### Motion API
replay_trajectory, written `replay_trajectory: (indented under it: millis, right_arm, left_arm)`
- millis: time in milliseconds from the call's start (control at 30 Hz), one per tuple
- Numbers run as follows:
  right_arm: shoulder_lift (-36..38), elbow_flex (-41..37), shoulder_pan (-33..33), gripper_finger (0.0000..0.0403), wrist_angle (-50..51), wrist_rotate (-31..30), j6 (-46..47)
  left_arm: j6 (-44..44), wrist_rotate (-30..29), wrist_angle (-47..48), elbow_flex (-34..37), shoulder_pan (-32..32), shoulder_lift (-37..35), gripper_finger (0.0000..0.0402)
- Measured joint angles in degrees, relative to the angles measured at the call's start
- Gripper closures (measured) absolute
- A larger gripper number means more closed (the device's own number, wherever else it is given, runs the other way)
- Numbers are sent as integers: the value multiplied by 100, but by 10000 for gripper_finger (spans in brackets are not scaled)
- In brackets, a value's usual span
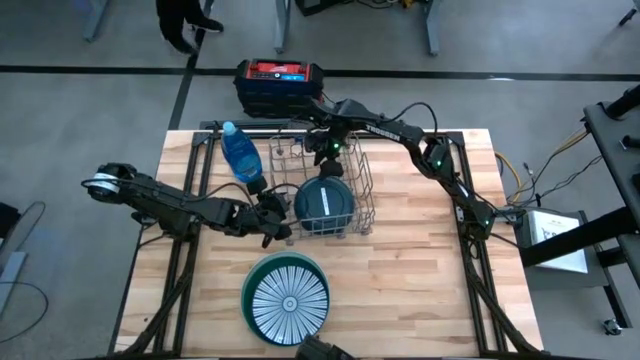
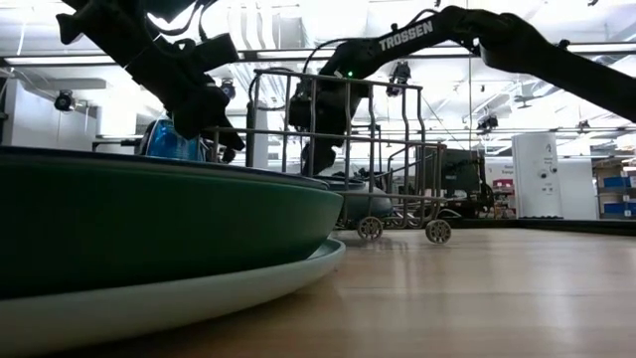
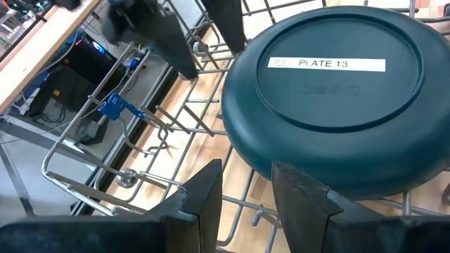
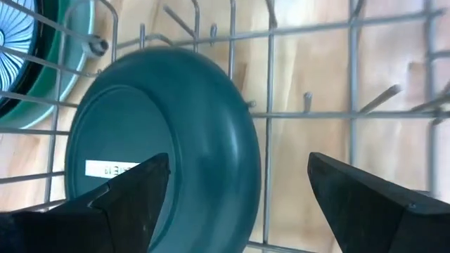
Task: Sort dishes
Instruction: Put the blue plate into the gray dishwasher rack
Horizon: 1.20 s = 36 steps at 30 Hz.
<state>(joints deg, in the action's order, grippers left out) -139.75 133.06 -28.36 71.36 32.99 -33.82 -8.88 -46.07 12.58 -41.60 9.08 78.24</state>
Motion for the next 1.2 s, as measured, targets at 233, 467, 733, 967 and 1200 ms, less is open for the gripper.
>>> replay_trajectory:
  millis: [233,467,733,967,1200]
  right_arm:
    - [-229,-46,-9,71,39,46,-30]
    - [-238,35,-15,71,391,157,-348]
    - [-209,190,-13,71,682,788,-533]
    - [-40,189,2,71,941,820,-595]
    - [184,190,8,71,986,843,-594]
  left_arm:
    - [-18,3,2,4,-9,0,287]
    - [-59,42,24,4,-103,0,287]
    - [-81,7,41,9,-129,7,287]
    - [31,24,185,-80,-136,-64,287]
    - [406,3,1134,-841,-159,-72,287]
